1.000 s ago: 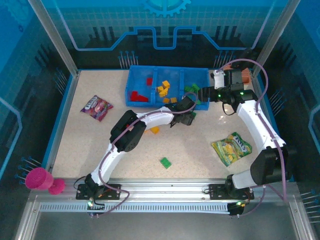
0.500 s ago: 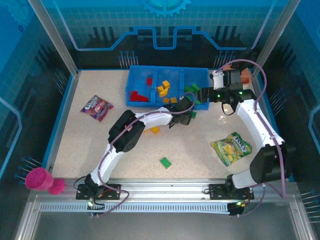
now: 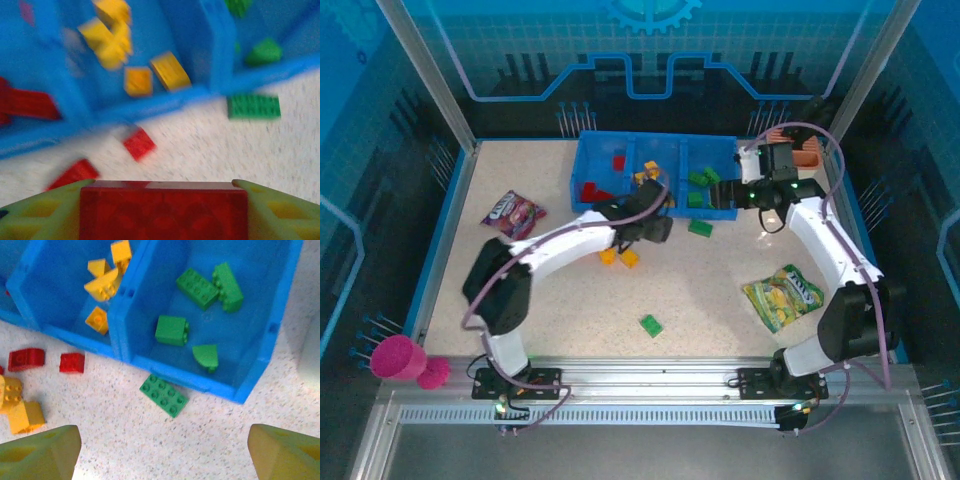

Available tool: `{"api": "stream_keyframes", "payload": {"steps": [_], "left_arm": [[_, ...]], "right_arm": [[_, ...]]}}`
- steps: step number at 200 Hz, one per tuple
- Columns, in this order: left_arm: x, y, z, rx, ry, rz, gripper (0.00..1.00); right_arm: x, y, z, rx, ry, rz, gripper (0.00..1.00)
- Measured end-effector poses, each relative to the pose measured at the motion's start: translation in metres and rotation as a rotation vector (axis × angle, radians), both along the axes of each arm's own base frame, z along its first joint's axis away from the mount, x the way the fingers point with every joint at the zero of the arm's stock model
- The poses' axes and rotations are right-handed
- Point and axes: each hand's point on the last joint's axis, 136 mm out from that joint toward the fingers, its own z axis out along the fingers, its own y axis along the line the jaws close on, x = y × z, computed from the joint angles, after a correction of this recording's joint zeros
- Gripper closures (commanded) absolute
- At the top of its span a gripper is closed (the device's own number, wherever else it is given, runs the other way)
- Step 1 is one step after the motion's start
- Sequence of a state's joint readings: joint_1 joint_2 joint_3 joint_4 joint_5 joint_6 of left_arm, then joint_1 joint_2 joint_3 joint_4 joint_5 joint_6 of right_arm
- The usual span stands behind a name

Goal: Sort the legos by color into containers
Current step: Pick up the lego from the center of the table, then place the lego in the container.

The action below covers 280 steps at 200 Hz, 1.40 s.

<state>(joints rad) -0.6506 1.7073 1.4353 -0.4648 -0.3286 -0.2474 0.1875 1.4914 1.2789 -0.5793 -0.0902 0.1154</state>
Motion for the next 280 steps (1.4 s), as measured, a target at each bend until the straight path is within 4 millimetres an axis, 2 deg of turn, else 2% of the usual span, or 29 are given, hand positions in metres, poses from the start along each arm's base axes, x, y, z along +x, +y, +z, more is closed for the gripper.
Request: {"api": "stream_keyframes", "payload": {"steps": [11, 23, 34, 57, 89, 115, 136, 145, 159, 179, 220, 242, 264, 280], "left_arm": [[0.013, 0.024, 0.023, -0.023, -0.056, 0.049, 0.48], [0.029, 0.049, 0.038, -0.038, -0.104, 0.109, 0.48], [0.044, 0.07, 0.045, -0.038, -0.137, 0.157, 0.48], [0.073, 0.101, 0.039, -0.034, -0.161, 0.237, 0.5], [0.126, 0.12, 0.008, -0.028, -0.155, 0.3, 0.51], [0.161, 0.126, -0.038, -0.022, -0.1, 0.316, 0.5], [0.183, 0.127, -0.073, -0.025, -0.056, 0.319, 0.45], [0.188, 0.127, -0.085, -0.025, -0.038, 0.32, 0.42], [0.191, 0.127, -0.099, -0.021, -0.013, 0.318, 0.33], [0.193, 0.124, -0.103, -0.026, -0.004, 0.312, 0.27], [0.202, 0.122, -0.085, -0.046, -0.041, 0.304, 0.21], [0.203, 0.12, -0.082, -0.052, -0.043, 0.292, 0.19], [0.198, 0.117, -0.079, -0.053, -0.032, 0.261, 0.17], [0.188, 0.116, -0.067, -0.064, -0.034, 0.238, 0.16]], "right_arm": [[-0.006, 0.007, -0.011, -0.009, 0.032, 0.008, 0.12], [-0.013, 0.012, -0.02, -0.029, 0.06, 0.009, 0.12], [-0.018, 0.019, -0.027, -0.048, 0.082, 0.011, 0.12], [-0.03, 0.035, -0.038, -0.072, 0.115, 0.02, 0.12], [-0.038, 0.048, -0.049, -0.083, 0.156, 0.005, 0.12], [-0.038, 0.047, -0.063, -0.096, 0.207, -0.023, 0.12], [-0.037, 0.046, -0.077, -0.11, 0.253, -0.045, 0.12], [-0.037, 0.045, -0.082, -0.115, 0.271, -0.051, 0.12], [-0.038, 0.044, -0.089, -0.123, 0.297, -0.067, 0.12], [-0.036, 0.043, -0.098, -0.133, 0.327, -0.096, 0.12], [-0.032, 0.04, -0.12, -0.142, 0.374, -0.167, 0.11], [-0.029, 0.037, -0.131, -0.147, 0.391, -0.215, 0.1], [-0.021, 0.037, -0.135, -0.129, 0.377, -0.266, 0.09], [-0.012, 0.039, -0.136, -0.104, 0.354, -0.3, 0.09]]}}
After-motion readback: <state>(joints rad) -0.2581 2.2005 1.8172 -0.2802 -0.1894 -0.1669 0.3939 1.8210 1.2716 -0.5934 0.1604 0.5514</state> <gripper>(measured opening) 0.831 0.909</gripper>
